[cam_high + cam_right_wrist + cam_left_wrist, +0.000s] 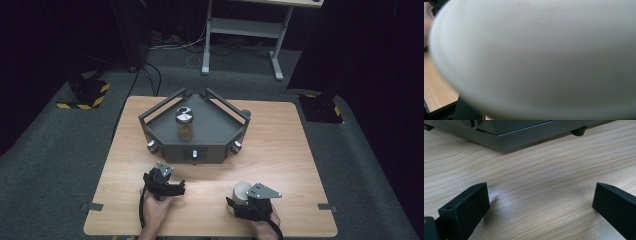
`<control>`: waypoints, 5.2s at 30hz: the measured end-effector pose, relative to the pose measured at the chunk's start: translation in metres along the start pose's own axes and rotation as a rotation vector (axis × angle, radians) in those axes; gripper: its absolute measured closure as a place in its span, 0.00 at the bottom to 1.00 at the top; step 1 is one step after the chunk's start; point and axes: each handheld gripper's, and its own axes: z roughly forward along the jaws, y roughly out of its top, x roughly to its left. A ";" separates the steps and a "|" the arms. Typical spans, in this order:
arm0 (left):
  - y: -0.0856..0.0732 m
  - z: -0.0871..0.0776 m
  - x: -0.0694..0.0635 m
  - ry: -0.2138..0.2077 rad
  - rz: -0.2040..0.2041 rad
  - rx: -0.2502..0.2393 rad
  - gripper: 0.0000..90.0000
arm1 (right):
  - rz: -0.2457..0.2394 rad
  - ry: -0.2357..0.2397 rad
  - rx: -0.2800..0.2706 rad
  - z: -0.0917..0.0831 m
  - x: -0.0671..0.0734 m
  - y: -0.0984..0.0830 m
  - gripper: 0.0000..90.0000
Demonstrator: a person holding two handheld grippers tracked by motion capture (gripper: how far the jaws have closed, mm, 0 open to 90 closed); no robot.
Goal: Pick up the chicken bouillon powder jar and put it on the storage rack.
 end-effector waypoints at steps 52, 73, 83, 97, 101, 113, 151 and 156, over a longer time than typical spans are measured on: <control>0.000 0.000 0.000 0.001 0.001 0.000 0.01 | -0.037 0.044 -0.009 -0.018 -0.035 0.073 0.36; 0.000 0.000 0.000 0.002 0.001 0.000 0.01 | -0.077 0.096 0.002 -0.015 -0.050 0.137 0.36; 0.000 0.000 0.000 0.002 0.001 0.000 0.01 | -0.082 0.098 -0.014 -0.011 -0.057 0.164 0.36; 0.000 0.000 0.000 0.001 0.001 0.000 0.01 | -0.108 0.103 -0.018 0.007 -0.059 0.204 0.36; 0.000 0.000 0.000 0.002 0.001 0.000 0.01 | -0.096 0.101 -0.016 0.015 -0.061 0.212 0.36; 0.000 0.000 0.000 0.002 0.003 0.001 0.01 | -0.070 0.061 -0.002 0.035 -0.064 0.231 0.36; 0.000 0.000 0.000 0.001 0.002 0.001 0.01 | -0.027 -0.043 0.116 0.105 -0.058 0.251 0.36; 0.000 0.000 0.000 0.002 0.001 0.000 0.01 | -0.024 -0.044 0.127 0.108 -0.059 0.252 0.36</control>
